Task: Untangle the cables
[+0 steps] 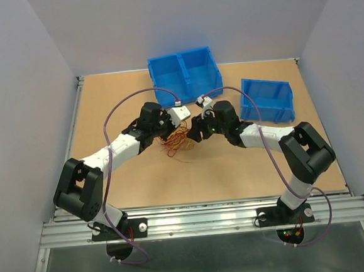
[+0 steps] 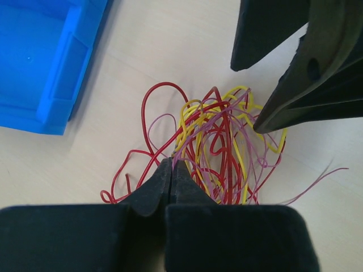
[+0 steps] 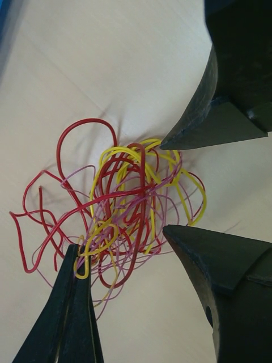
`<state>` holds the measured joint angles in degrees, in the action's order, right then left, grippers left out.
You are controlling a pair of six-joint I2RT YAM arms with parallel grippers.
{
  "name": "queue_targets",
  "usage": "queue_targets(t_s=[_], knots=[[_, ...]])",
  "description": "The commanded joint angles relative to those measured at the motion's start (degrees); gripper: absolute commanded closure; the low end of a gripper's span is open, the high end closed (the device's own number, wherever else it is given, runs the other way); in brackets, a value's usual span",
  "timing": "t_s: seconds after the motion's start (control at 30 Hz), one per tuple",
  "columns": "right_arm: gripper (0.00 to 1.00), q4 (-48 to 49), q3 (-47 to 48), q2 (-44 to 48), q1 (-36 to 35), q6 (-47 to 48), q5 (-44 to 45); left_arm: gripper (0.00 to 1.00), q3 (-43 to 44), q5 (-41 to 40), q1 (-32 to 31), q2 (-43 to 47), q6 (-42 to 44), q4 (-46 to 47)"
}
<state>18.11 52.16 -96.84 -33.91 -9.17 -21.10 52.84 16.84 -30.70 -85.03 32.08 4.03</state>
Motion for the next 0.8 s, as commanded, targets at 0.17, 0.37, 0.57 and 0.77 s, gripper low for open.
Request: queue_targets(t_s=[0.17, 0.37, 0.57, 0.77], knots=[[0.58, 4.0, 6.0, -4.0, -1.0, 1.5, -0.8, 1.00, -0.1, 1.9, 0.3, 1.6, -0.7, 1.0], [0.99, 2.3, 4.0, -1.4, -1.0, 1.4, -1.5, 1.00, -0.2, 1.9, 1.9, 2.6, -2.5, 2.1], [0.99, 2.6, -5.9, 15.4, -1.0, -1.8, 2.7, 0.63, -3.1, 2.3, 6.5, 8.0, -5.7, 7.6], [0.99, 4.4, -14.4, 35.4, -1.1, -5.2, 7.1, 0.30, -8.2, 3.1, 9.3, 16.1, -7.6, 13.9]])
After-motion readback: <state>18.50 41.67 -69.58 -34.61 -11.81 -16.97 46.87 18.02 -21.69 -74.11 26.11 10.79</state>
